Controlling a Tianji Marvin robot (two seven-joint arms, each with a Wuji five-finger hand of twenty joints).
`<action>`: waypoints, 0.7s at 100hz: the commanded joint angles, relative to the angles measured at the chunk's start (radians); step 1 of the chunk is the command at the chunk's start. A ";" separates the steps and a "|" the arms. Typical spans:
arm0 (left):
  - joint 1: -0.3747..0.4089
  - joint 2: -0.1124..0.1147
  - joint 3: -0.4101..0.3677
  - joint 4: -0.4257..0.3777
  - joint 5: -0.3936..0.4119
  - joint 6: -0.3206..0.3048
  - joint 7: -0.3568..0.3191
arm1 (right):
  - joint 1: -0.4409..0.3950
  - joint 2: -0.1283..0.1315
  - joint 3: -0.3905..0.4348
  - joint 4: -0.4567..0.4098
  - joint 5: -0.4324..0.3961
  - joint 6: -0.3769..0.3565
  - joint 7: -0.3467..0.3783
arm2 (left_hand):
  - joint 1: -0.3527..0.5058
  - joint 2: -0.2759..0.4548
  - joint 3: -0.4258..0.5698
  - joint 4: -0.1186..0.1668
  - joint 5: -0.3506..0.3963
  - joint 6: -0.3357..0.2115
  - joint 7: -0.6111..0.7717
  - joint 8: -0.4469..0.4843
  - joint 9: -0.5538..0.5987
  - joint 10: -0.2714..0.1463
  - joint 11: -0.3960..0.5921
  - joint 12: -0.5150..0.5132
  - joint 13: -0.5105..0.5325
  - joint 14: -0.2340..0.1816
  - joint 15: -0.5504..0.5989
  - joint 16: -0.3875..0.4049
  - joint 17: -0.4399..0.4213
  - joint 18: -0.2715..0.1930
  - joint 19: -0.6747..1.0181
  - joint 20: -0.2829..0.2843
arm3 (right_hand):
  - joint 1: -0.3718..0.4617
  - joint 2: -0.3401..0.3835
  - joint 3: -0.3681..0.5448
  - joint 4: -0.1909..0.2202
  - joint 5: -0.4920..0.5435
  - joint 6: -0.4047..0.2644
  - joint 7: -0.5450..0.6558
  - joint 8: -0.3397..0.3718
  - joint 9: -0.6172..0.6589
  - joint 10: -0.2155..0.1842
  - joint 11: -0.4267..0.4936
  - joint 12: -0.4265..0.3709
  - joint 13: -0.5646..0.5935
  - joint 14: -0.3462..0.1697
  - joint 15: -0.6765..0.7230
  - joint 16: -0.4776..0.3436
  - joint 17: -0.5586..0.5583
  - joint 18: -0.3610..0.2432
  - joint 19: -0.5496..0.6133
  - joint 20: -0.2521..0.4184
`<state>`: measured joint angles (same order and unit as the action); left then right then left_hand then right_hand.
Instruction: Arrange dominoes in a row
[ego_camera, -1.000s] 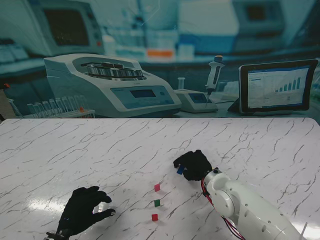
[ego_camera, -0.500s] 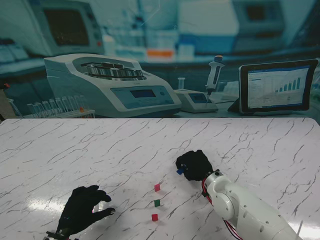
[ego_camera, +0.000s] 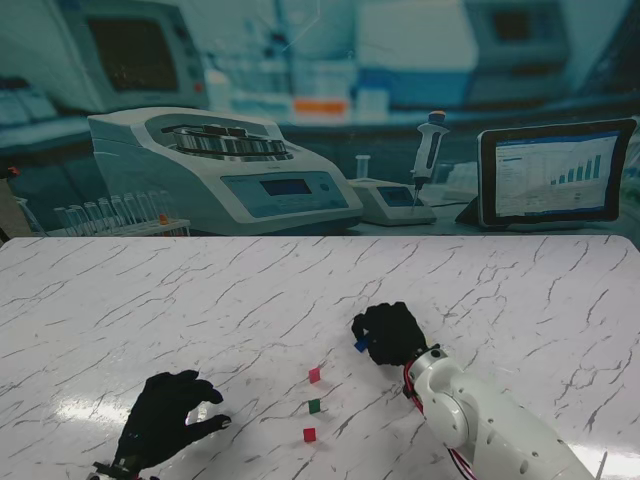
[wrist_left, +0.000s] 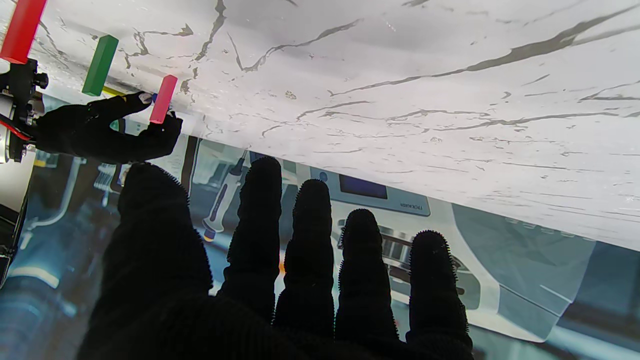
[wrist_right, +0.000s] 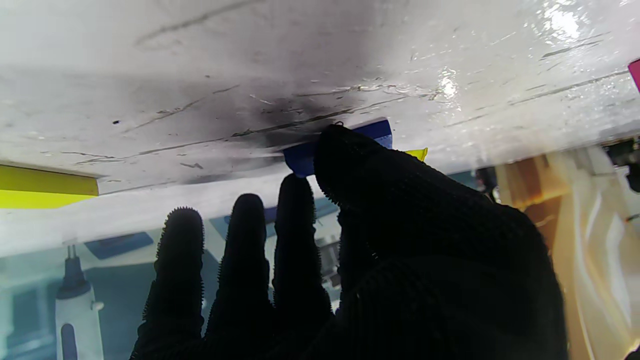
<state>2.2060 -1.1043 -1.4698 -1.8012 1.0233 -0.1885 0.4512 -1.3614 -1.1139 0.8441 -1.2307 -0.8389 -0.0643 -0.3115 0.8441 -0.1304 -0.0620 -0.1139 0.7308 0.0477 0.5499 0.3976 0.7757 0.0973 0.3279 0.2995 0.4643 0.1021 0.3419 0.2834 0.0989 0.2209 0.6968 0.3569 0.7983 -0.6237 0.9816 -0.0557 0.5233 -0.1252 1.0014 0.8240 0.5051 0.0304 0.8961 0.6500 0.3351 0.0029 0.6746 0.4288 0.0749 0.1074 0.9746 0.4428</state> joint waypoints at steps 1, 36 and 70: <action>0.006 -0.004 0.003 0.002 -0.004 -0.023 -0.008 | -0.014 -0.005 -0.008 0.002 -0.002 -0.001 -0.002 | 0.015 0.025 -0.010 -0.007 0.020 -0.033 0.010 0.015 0.035 -0.020 0.014 0.015 0.010 -0.029 0.020 0.015 -0.002 -0.018 0.029 0.017 | 0.028 -0.001 -0.020 -0.057 0.042 -0.027 0.209 0.102 -0.019 0.013 0.037 0.037 -0.030 0.015 0.031 0.018 -0.014 0.065 0.021 -0.007; 0.006 -0.004 0.003 0.001 -0.005 -0.021 -0.012 | -0.008 -0.009 -0.013 0.013 -0.002 0.006 -0.023 | 0.021 0.029 -0.012 -0.008 0.021 -0.033 0.016 0.013 0.036 -0.018 0.017 0.015 0.012 -0.029 0.023 0.015 -0.002 -0.017 0.030 0.017 | 0.024 0.001 -0.015 -0.060 0.045 -0.009 0.273 0.148 0.026 0.045 0.110 0.123 0.012 0.037 0.110 0.058 -0.010 0.072 0.034 -0.008; 0.006 -0.004 0.003 0.000 -0.007 -0.020 -0.014 | -0.010 -0.011 -0.011 0.018 -0.001 0.001 -0.035 | 0.024 0.031 -0.013 -0.008 0.022 -0.033 0.019 0.011 0.037 -0.018 0.018 0.015 0.012 -0.028 0.024 0.015 -0.002 -0.017 0.031 0.018 | 0.017 0.002 -0.012 -0.062 0.055 -0.007 0.288 0.150 0.061 0.057 0.127 0.153 0.041 0.047 0.157 0.085 -0.001 0.084 0.041 -0.010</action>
<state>2.2054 -1.1043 -1.4696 -1.8010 1.0213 -0.1880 0.4476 -1.3609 -1.1181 0.8381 -1.2190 -0.8403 -0.0610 -0.3415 0.8540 -0.1288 -0.0620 -0.1139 0.7412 0.0405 0.5604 0.3976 0.7984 0.0973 0.3321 0.2996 0.4646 0.1021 0.3505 0.2835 0.0992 0.2209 0.6968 0.3570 0.7976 -0.6165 0.9636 -0.0859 0.5616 -0.1265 1.2943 0.9839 0.5363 0.0801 1.0010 0.7836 0.3618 0.0396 0.8099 0.4948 0.0754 0.1074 0.9980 0.4427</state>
